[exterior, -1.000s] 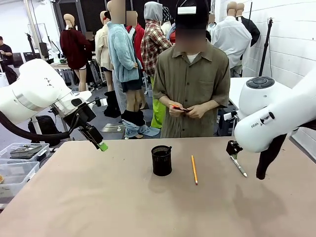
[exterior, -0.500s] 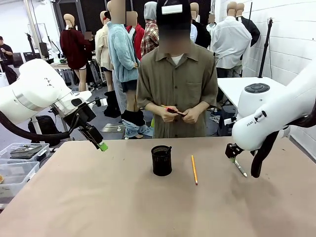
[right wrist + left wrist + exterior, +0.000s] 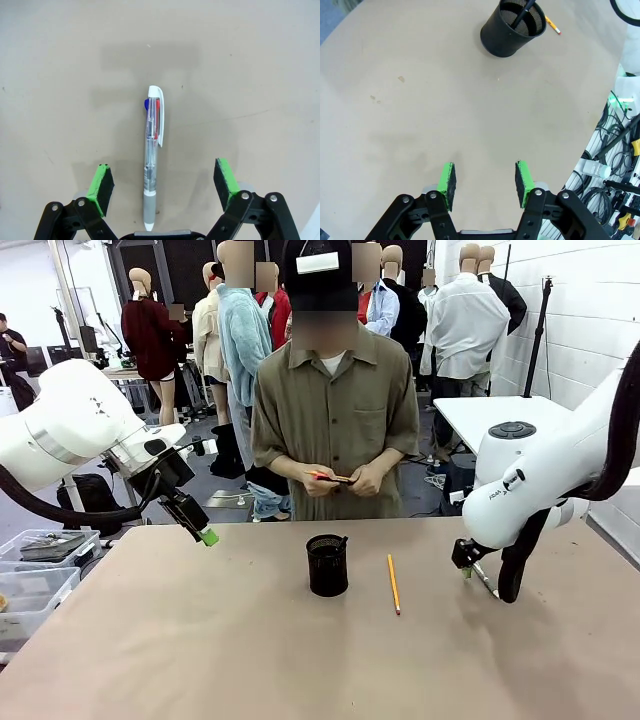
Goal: Place the pens into the pen holder.
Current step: Pick up a writing instrument from the table and place it into the Pen holder.
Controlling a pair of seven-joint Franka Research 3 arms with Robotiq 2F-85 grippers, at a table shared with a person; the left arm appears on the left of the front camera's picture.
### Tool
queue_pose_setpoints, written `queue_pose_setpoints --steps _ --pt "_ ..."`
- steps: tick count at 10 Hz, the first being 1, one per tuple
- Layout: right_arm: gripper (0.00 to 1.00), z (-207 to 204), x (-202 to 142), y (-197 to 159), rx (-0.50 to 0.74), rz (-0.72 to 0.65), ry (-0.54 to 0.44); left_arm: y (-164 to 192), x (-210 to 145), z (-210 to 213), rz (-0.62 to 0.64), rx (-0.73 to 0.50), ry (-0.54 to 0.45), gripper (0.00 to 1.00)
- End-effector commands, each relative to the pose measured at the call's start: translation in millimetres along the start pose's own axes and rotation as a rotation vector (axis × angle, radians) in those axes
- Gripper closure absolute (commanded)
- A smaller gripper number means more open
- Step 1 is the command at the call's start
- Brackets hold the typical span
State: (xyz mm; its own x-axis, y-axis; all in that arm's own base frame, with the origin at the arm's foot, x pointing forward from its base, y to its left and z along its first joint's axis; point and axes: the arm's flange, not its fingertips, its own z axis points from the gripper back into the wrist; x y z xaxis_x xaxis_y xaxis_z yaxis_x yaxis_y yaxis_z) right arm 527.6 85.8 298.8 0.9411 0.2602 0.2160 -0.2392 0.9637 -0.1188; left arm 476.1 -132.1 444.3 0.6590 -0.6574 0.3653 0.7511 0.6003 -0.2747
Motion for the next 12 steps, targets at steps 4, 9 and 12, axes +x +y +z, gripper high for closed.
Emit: queue_pose_setpoints --steps 4,9,12 --pt "0.59 -2.8 9.1 -2.5 0.007 0.006 0.004 1.6 0.3 2.6 -0.012 -0.011 0.000 0.37" --pt "1.00 -1.5 8.3 -3.1 0.027 0.005 0.028 1.6 0.3 2.6 -0.012 -0.011 0.000 0.37" --pt "1.00 -2.6 7.9 -2.6 0.051 0.018 0.067 1.6 0.3 2.6 -0.012 -0.011 0.000 0.37"
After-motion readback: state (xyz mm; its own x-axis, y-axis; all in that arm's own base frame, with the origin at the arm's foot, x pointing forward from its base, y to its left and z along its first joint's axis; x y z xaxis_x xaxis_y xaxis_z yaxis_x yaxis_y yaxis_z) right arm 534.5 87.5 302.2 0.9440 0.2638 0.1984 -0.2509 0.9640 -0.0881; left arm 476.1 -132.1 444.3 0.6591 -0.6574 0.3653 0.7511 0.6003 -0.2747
